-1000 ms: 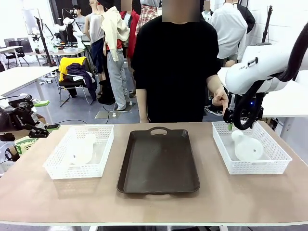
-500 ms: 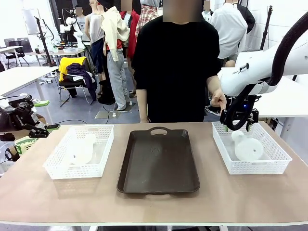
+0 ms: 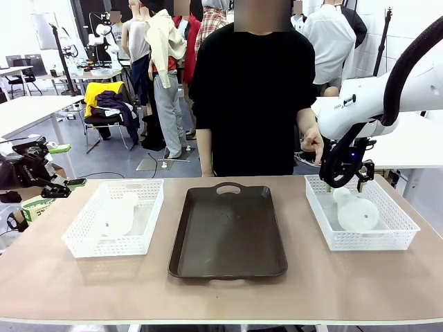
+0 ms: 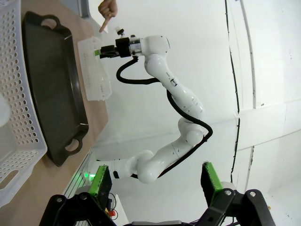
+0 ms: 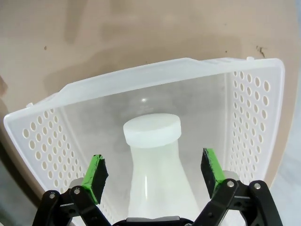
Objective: Prepare the laboratory tools.
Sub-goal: Pick up the Big flask that the person points to.
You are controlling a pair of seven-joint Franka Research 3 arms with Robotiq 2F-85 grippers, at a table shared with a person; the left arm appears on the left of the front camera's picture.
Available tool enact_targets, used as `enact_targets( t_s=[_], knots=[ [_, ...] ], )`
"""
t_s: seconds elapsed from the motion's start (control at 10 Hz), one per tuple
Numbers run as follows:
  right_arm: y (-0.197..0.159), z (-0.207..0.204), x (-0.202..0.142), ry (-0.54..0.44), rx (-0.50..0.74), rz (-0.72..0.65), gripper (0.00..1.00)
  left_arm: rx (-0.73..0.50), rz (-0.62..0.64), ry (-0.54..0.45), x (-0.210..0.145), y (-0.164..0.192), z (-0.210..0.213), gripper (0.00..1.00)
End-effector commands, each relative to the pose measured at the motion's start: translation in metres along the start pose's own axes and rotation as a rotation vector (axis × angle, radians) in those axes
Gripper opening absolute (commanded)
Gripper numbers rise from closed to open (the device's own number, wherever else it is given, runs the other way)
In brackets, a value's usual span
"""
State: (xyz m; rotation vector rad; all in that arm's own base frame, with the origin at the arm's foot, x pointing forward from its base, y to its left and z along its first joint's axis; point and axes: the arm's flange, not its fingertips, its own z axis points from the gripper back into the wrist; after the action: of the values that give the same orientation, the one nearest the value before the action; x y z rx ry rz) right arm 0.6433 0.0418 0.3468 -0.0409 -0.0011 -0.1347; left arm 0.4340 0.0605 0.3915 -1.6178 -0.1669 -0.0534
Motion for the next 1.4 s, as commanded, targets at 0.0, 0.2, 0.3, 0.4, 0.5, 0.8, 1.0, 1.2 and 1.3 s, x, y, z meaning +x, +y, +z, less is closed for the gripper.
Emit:
enact_targets(
  t_s=[0.0, 0.2, 0.3, 0.4, 0.5, 0.8, 1.0, 1.2, 1.3],
  knots=[
    [0.0, -0.003, 0.009, 0.024, 0.008, 0.03, 1.0, -0.001, -0.007, -0.001, 0.0, -0.002, 0.001, 1.0],
    [-0.002, -0.007, 0.009, 0.025, 0.007, 0.023, 1.0, -0.001, -0.007, -0.001, 0.0, -0.002, 0.001, 1.0],
    [-0.003, -0.008, 0.009, 0.022, 0.008, 0.019, 1.0, -0.001, -0.007, -0.001, 0.0, -0.002, 0.001, 1.0],
    [-0.004, -0.009, 0.009, 0.015, 0.006, 0.021, 1.0, -0.001, -0.007, -0.001, 0.0, -0.002, 0.001, 1.0],
    [-0.006, -0.01, 0.01, 0.016, 0.016, 0.031, 1.0, -0.001, -0.007, -0.001, 0.0, -0.002, 0.001, 1.0],
    [-0.007, -0.013, 0.008, 0.018, 0.03, 0.051, 0.87, -0.001, -0.007, -0.001, 0.0, -0.002, 0.001, 1.0],
    [-0.004, -0.019, 0.006, 0.032, 0.019, 0.059, 0.66, -0.001, -0.007, -0.001, 0.0, -0.002, 0.001, 1.0],
    [-0.001, -0.023, 0.003, 0.031, 0.002, 0.08, 0.3, -0.001, -0.007, -0.001, 0.0, -0.002, 0.001, 1.0],
    [-0.001, -0.025, 0.003, 0.038, 0.002, 0.081, 0.12, -0.001, -0.007, -0.001, 0.0, -0.002, 0.001, 1.0]
  ],
)
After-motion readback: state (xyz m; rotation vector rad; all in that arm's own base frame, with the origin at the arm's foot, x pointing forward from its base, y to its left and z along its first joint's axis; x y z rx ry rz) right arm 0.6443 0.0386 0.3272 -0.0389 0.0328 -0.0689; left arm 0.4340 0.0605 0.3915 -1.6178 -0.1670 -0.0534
